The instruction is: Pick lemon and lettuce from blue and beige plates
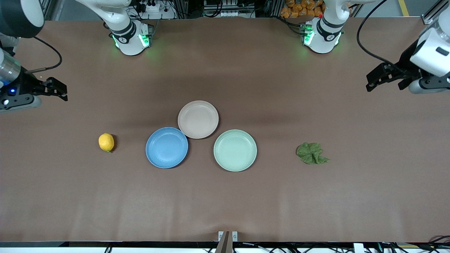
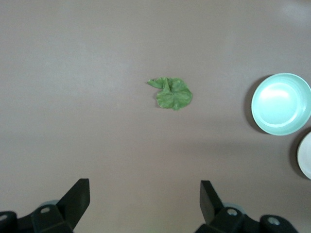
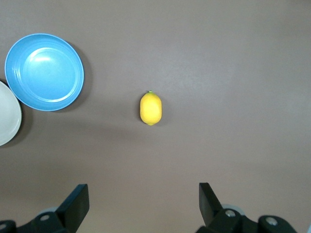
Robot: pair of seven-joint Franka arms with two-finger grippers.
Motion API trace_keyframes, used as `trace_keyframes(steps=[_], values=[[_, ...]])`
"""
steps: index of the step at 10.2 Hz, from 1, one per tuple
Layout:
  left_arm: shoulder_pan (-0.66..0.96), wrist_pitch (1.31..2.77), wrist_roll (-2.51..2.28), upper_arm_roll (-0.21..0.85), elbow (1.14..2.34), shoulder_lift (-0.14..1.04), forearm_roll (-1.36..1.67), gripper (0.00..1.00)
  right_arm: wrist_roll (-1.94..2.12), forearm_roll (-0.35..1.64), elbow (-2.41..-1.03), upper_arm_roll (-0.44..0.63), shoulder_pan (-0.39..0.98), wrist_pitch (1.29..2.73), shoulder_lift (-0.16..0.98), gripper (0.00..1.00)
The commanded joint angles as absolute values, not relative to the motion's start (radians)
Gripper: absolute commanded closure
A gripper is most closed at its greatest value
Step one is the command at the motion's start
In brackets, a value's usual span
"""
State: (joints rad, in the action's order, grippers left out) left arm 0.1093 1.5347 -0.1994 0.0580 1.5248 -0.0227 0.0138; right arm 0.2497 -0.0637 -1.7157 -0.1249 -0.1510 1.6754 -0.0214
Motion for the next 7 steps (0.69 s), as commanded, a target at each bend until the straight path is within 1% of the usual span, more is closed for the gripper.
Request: trace_keyframes(steps=[1, 2, 5, 7], values=[[0.065, 1.502, -0.149, 0.109, 1.490, -0.018, -0.011, 0.00, 0.159, -0.026, -1.620, -0.140, -0.179, 1.637, 0.008, 0.00], [0.063, 1.502, -0.126, 0.109, 1.489, -0.018, -0.030, 0.00, 0.108, -0.026, -1.609, -0.141, -0.175, 1.635, 0.008, 0.00], [0.061, 1.503, -0.045, 0.101, 1.457, -0.018, -0.049, 0.00, 0.118, -0.026, -1.585, -0.147, -0.166, 1.637, 0.008, 0.00], [0.061, 1.503, -0.046, 0.106, 1.457, -0.018, -0.035, 0.00, 0.126, -0.022, -1.572, -0.150, -0.157, 1.647, 0.008, 0.00]])
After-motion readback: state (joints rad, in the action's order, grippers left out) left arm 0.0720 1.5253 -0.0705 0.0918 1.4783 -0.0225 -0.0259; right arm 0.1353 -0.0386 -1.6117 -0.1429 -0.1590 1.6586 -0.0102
